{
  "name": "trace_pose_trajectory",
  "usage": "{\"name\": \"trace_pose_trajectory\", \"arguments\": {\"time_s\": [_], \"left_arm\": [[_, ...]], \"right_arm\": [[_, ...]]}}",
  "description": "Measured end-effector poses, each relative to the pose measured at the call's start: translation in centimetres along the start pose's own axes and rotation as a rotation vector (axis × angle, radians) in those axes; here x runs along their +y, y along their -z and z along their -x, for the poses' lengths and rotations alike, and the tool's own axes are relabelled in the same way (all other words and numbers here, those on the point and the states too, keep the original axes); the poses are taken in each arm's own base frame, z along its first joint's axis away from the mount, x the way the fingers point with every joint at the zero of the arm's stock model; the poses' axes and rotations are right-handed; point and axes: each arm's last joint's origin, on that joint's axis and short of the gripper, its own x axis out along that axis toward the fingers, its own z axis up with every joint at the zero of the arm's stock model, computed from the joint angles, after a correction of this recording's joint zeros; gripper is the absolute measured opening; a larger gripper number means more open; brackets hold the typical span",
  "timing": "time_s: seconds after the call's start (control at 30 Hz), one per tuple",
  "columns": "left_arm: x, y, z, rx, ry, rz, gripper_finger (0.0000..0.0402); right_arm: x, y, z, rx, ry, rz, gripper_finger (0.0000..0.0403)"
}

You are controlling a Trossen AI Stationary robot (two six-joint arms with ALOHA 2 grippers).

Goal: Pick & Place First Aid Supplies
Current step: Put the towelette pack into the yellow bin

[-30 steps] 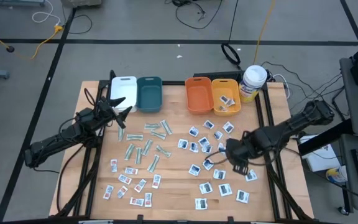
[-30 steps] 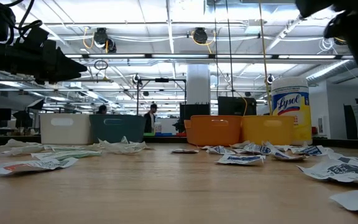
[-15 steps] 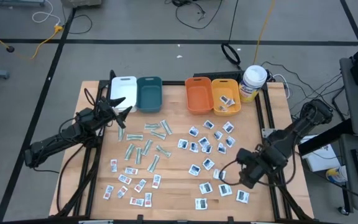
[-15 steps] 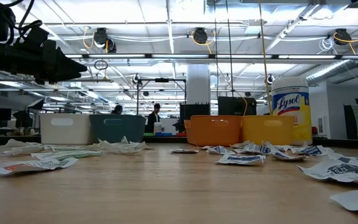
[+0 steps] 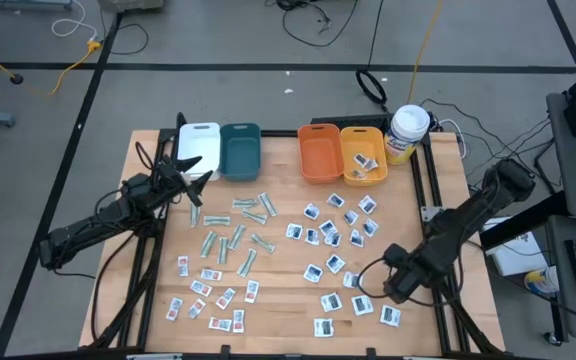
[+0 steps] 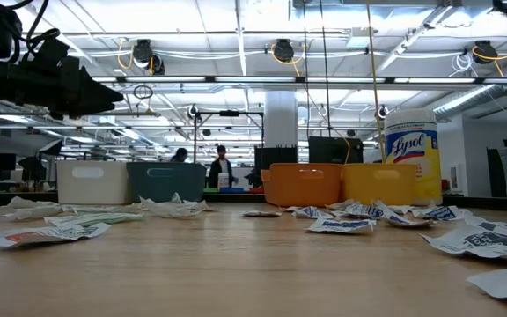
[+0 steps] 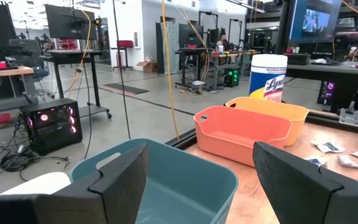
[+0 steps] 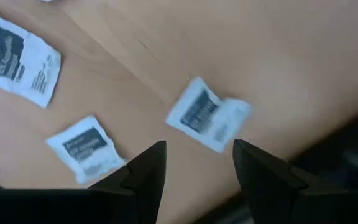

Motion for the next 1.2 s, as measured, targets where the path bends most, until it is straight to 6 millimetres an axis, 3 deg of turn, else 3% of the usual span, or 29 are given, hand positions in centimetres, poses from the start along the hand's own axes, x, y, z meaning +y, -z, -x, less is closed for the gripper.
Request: {"name": "trace_pose_trajectory", "arguments": {"time_s": [0.23,0.43,0.6,0.9,1.2], "left_arm": [[0.0,0.0,0.0,0.000,0.000,0.000,0.0296],[0.0,0.0,0.0,0.000,0.000,0.000,0.0296],[0.0,0.0,0.0,0.000,0.000,0.000,0.0296],[0.0,0.0,0.0,0.000,0.000,0.000,0.0296],[0.0,0.0,0.0,0.000,0.000,0.000,0.0296]], "right_arm": [[-1.1,-1.1,-3.4,0.018,-0.044,-0.025,0.0183],[-2.0,-1.5,-4.6,0.023,-0.028,-0.023,0.0181],[-2.2,-1.5,-5.8,0.083,-0.089,-0.022,0.0156],[-2.5,-1.8,-5.5,0.098,-0.091,0.011,0.0019],[-1.4,-3.2,-3.4,0.111,-0.218,0.242,0.0006]]}}
